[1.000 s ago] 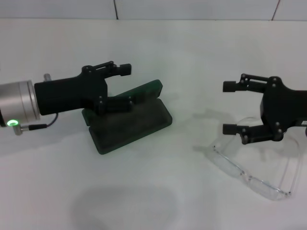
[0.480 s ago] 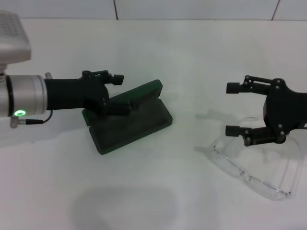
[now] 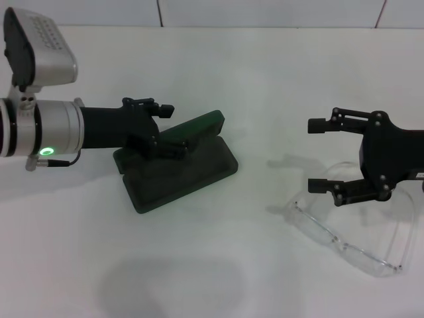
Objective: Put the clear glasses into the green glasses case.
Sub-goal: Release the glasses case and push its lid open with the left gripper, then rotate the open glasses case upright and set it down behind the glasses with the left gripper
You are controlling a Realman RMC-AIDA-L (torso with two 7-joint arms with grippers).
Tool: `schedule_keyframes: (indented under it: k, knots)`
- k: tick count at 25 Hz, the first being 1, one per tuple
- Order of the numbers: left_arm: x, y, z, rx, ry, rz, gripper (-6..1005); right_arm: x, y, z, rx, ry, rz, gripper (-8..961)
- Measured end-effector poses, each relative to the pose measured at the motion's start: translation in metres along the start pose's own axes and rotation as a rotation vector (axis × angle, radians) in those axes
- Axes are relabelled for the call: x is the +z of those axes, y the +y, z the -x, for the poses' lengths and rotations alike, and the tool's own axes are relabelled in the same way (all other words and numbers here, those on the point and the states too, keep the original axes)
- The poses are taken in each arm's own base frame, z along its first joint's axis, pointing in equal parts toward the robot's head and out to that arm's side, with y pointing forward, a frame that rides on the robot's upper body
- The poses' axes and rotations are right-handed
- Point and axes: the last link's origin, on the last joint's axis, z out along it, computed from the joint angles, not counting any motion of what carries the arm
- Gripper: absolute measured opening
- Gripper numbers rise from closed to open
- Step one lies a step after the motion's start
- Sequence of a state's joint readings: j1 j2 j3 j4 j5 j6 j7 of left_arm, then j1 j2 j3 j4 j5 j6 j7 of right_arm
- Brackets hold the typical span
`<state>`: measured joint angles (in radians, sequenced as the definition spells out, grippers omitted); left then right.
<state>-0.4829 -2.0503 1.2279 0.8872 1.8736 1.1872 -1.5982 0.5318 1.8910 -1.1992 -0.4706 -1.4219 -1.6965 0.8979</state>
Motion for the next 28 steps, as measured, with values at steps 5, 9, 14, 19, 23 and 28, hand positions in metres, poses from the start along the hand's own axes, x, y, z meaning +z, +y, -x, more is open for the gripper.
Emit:
schedule_keyframes:
  k: [5,9,14,19,23,28]
  knots:
    - [0.002,-0.001,0.003,0.011,-0.029,-0.008,712,0.002,0.0,0.001,-0.007,0.003,0.008,869]
    - [0.001,-0.001,0.006,0.015,-0.054,-0.01,671,0.003,0.0,0.001,-0.01,0.005,0.011,869]
    - [0.002,-0.004,0.007,0.029,-0.079,-0.024,566,0.004,0.0,0.002,-0.019,0.005,0.015,869]
    - [0.003,-0.006,0.004,0.052,-0.093,-0.04,461,0.004,0.0,0.002,-0.022,0.007,0.018,869]
    - [0.004,-0.005,-0.003,0.087,-0.093,-0.042,276,0.005,0.001,0.001,-0.033,0.012,0.022,869]
    - [0.006,-0.004,-0.019,0.169,-0.085,-0.051,213,0.006,0.002,0.001,-0.043,0.01,0.031,869]
